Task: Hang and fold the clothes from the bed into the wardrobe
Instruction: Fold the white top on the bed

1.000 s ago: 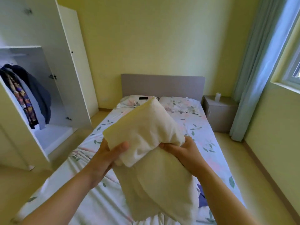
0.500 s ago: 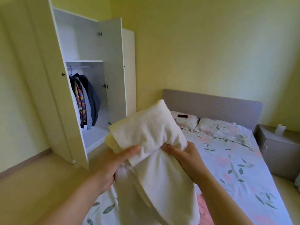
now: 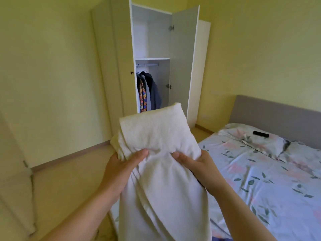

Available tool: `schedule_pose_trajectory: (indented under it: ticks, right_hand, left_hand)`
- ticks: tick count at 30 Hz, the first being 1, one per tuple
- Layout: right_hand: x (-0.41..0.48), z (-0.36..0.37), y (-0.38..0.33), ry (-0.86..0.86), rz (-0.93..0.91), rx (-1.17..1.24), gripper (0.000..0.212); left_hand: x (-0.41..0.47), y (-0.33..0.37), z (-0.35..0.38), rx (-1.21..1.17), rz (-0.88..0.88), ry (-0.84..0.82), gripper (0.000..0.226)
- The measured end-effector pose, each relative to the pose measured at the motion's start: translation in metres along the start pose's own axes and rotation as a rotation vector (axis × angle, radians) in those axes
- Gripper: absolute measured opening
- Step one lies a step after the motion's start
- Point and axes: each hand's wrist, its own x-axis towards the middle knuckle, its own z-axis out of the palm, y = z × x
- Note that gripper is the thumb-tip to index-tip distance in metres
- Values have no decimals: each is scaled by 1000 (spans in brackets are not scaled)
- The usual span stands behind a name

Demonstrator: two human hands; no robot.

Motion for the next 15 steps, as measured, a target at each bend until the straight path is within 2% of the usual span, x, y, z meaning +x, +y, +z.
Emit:
schedule_pose_trajectory:
  ticks: [2, 5, 7, 10, 15]
  right_hand:
    - [24, 24, -1, -22, -22, -7, 48]
    - [65, 66, -6, -11, -61, -2, 72]
    - [94, 97, -11, -28, -86, -16, 79]
    - [130, 144, -15, -25, -83, 6, 74]
    - [180, 201, -6, 128, -73, 70, 50]
  left_hand:
    - [17, -3, -22, 2, 4, 31, 67]
    - [46, -6, -61, 31, 22, 57, 71]
    - [67, -5, -89, 71, 33, 51, 69]
    - [99, -1, -131, 107, 57, 48, 65]
    - [155, -3, -179, 139, 82, 16, 67]
